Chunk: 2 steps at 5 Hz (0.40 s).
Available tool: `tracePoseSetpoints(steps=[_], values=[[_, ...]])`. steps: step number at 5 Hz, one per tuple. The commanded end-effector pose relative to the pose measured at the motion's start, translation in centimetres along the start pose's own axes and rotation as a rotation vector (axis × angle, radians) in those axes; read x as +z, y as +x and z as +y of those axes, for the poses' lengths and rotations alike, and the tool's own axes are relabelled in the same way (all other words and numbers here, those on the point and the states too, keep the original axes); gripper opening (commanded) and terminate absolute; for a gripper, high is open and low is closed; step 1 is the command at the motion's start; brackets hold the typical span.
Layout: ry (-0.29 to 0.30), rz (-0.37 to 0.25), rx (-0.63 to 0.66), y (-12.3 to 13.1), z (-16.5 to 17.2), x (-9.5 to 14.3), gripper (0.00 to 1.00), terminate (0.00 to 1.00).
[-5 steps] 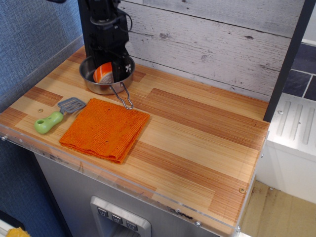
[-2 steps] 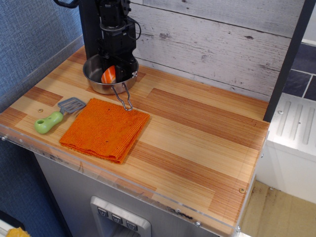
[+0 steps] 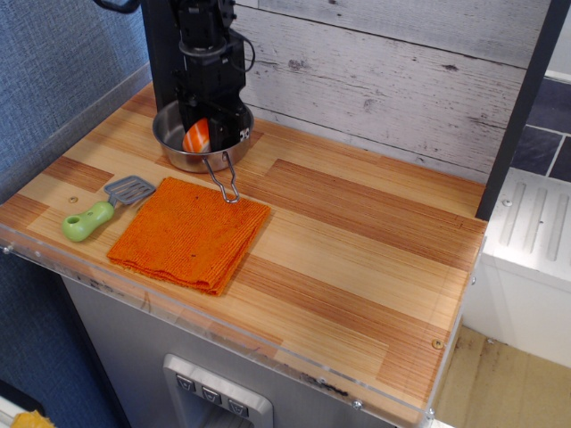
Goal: Put the food on the rectangle.
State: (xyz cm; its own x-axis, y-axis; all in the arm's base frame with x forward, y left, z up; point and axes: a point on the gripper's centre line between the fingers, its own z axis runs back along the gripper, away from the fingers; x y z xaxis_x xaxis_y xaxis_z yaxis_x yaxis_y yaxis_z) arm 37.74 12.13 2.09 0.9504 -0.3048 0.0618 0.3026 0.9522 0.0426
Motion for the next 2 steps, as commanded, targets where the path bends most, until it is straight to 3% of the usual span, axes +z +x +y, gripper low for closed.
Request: tracePoseSetpoints(steps=[1,2], values=[[0.109,-0.163,0.073,-0.2,0.9,7.0,0.0,0.0],[0.105,-0.197,0.084,-0.7,0.6,8.6,0.0,0.0]])
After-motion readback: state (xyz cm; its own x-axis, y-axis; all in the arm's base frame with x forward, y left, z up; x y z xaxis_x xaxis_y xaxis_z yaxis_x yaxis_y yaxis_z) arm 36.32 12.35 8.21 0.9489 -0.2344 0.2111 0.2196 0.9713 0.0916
